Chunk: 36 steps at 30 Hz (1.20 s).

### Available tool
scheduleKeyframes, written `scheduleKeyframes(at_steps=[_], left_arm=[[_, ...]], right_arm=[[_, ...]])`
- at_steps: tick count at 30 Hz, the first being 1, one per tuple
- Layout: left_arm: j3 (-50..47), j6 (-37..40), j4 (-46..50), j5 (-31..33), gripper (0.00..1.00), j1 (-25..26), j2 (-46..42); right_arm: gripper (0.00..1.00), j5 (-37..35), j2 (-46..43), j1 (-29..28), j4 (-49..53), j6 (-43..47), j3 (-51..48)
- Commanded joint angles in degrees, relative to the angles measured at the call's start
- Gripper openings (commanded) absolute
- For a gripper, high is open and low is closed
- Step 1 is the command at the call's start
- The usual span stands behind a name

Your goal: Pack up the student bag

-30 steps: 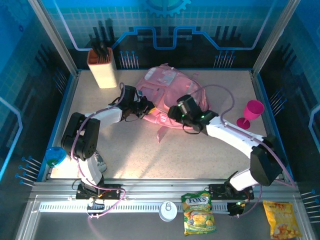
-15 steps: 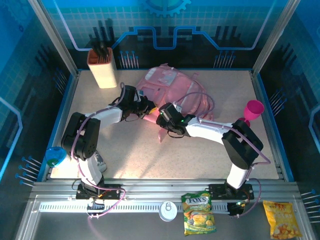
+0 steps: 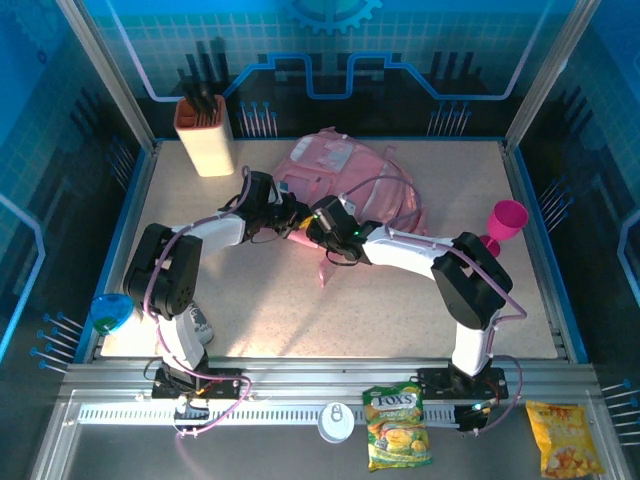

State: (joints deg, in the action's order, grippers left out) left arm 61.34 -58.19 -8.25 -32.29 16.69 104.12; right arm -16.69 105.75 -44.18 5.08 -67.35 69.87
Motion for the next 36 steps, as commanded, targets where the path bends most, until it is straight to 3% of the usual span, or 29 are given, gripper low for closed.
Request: scheduleKeyframes(at_steps=[1, 11, 24, 36], left_arm=[[0.8, 0.4, -2.8, -4.5, 0.0, 1.0, 0.0], [1.1, 0.6, -2.6, -4.5, 0.0, 0.9, 0.2], [1.1, 0.6, -2.0, -4.5, 0.0, 1.0, -0.3], [0.2, 1.9, -0.2, 0.6, 0.0, -0.2, -1.2]], right_arm=[[0.33, -3.6, 0.1, 0.2, 2.4, -1.2, 1.4], [0.35, -5.5, -1.0, 0.4, 2.7, -1.3, 0.0], [0.25, -4.8, 3.4, 1.8, 3.2, 1.2, 5.1], [0.0, -9.7, -0.4, 1.9, 13.5, 4.5, 3.8]])
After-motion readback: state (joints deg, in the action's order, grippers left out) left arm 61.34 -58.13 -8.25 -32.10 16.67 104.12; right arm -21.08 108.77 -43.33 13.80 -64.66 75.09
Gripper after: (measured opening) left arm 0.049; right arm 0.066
